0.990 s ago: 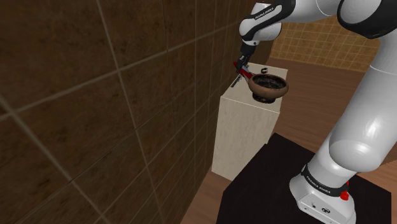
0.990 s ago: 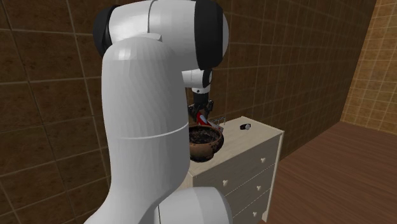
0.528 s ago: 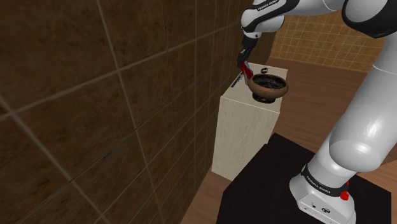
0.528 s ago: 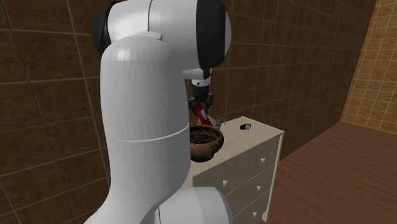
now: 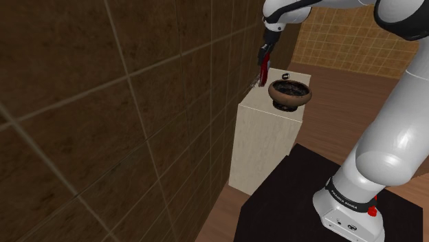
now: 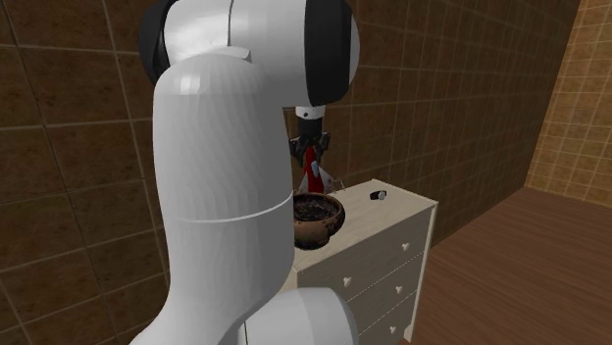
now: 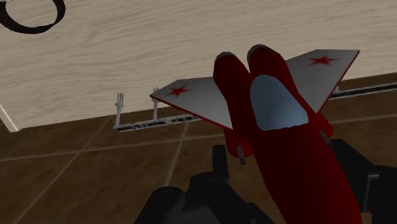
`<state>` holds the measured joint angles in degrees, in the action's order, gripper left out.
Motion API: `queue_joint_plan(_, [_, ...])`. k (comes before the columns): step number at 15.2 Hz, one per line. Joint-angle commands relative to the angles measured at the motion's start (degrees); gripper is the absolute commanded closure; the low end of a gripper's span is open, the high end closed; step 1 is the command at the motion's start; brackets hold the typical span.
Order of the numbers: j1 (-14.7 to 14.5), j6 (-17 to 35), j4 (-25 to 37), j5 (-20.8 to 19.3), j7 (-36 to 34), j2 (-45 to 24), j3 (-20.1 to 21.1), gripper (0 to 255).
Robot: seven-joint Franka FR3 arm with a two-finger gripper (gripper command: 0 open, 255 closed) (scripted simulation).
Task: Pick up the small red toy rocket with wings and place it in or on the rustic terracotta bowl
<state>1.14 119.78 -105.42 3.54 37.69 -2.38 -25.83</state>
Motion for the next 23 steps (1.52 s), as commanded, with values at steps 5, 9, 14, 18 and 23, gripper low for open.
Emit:
queue_joint_plan(5, [-0.07,-4.7,4.2,-0.43,-0.48,0.57,0.03,255])
queue_joint_plan(9, [-0.03,-7.8,7.34,-0.46,-0.58,0.51,0.0,255])
queue_joint_plan(14, [0.08,-11.75,11.67,-0.31,-0.59,0.09,-0.09,255])
queue_joint_plan(18, [0.19,-14.4,14.74,-0.1,-0.54,-0.38,-0.17,255])
queue_joint_plan(23, [-1.19,-13.23,1.61,-6.46,-4.83,12.86,1.92,255])
